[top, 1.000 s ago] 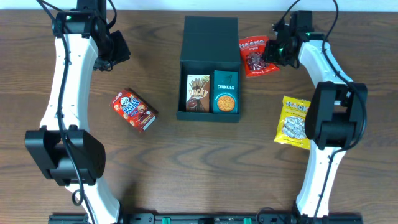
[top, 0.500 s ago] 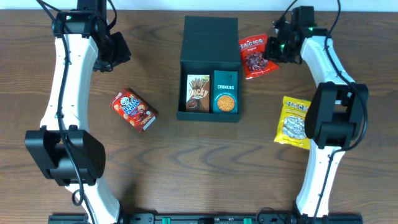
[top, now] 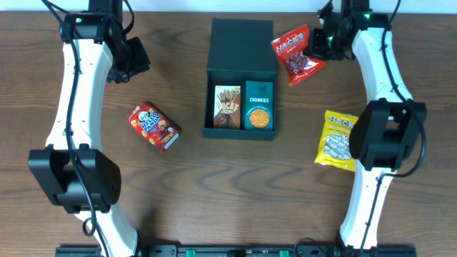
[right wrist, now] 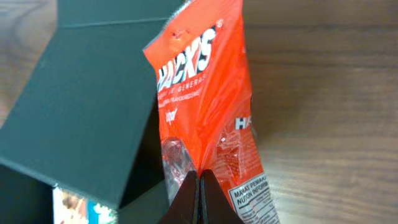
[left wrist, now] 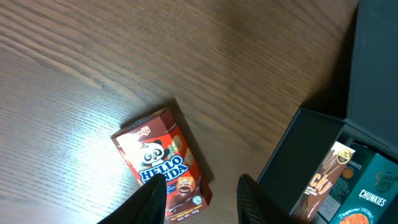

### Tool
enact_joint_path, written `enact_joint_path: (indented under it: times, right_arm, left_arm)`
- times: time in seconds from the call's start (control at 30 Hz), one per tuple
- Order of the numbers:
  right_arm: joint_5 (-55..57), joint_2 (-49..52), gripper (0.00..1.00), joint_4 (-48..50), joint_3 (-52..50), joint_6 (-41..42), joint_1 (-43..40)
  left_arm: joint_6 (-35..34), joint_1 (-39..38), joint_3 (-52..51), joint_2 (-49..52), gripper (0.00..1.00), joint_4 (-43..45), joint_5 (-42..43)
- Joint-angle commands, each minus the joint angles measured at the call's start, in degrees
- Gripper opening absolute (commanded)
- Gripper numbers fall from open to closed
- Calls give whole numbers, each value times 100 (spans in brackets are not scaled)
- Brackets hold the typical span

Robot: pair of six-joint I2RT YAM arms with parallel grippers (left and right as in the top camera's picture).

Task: Pack container
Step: 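Grasp the red Hacks bag with the right gripper and lift it, then carry the red bag left and lower it into the green box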

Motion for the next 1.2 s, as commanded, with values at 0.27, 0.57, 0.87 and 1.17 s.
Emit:
enact_joint_path:
  times: [0.27, 0.57, 0.87, 1.17]
  right_arm:
    - [-1185, -31, 1, -1123, 1904, 66, 236]
    - [-1821, -31, 1, -2319, 2417, 120, 291]
    - [-1178, -356, 1, -2826, 2417, -105, 544]
    - [-824, -1099, 1, -2782, 1888, -35, 695]
  left_arm:
    - [-46, 42, 44, 15, 38, -4, -9]
    - [-44, 42, 44, 15, 38, -15, -9]
    - [-39, 42, 44, 15, 37, -195, -9]
    - [164, 42, 44, 15, 34, -197, -33]
